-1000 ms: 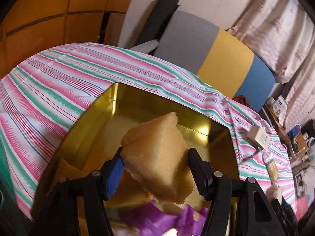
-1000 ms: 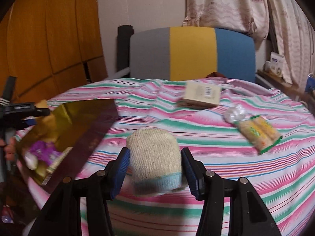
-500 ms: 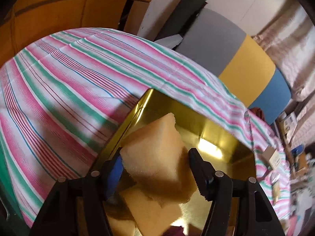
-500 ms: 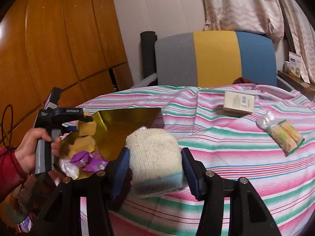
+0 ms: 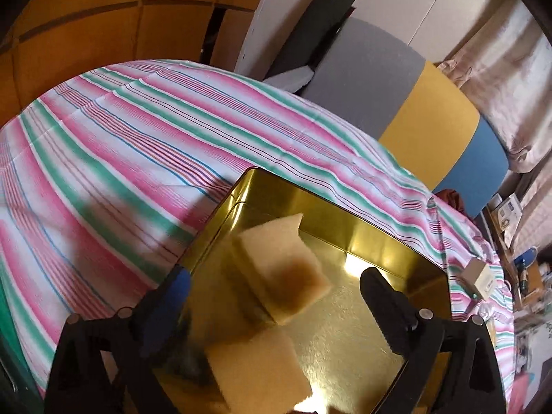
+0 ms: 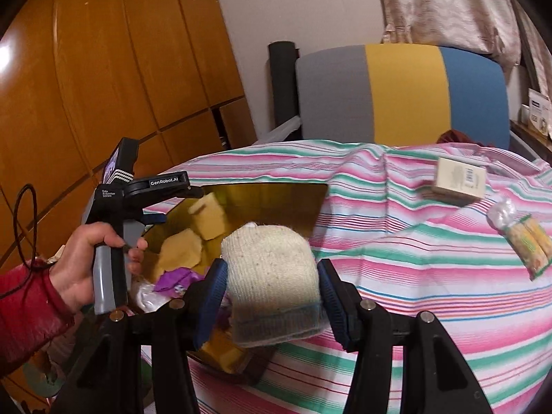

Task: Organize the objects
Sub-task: 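Carry the yellow sponge into the gold tray and open the left tool, then lower the cream knit roll into the gold tray and open the right tool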

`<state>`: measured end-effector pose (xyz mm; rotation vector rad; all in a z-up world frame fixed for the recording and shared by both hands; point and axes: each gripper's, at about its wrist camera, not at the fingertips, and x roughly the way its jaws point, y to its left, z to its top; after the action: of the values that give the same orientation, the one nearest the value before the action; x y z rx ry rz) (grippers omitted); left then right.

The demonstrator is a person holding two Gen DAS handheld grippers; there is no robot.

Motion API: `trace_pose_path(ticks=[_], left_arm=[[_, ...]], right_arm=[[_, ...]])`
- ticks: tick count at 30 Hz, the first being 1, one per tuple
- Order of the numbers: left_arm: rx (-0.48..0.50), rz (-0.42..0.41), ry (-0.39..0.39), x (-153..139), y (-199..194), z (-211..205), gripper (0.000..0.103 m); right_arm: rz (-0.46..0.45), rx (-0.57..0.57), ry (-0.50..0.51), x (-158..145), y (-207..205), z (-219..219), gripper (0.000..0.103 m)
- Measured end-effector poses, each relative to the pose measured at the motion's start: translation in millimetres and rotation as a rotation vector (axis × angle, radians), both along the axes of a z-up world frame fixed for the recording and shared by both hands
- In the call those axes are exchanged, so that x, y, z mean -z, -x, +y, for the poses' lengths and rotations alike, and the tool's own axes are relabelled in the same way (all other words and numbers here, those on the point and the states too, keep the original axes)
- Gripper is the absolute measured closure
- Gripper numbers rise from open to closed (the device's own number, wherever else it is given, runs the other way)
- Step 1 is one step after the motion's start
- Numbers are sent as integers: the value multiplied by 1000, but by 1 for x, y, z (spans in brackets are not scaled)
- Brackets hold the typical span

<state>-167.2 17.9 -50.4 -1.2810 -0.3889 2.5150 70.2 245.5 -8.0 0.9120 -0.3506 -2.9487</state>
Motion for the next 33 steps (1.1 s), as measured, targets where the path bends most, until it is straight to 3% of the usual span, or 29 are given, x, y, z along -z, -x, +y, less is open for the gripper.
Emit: trace_pose_path(ticks=[7, 12, 17, 22, 33], left_arm=[[-63, 29, -20, -11, -44, -21, 3], [-66, 65, 50, -14, -73, -22, 2], [-110, 105, 71, -20, -99, -33, 2], [-178, 106, 22, -24, -112, -53, 0], [-287, 65, 7, -18, -118, -82, 0]], right_arm=[[-59, -67, -2, 4, 34, -24, 49], [-101, -92, -5, 10, 56, -37, 49], [-158, -93, -25, 13, 82, -44, 49], [-205, -89, -44, 18, 106, -55, 49], [-235, -80, -54, 26, 140, -82, 48]])
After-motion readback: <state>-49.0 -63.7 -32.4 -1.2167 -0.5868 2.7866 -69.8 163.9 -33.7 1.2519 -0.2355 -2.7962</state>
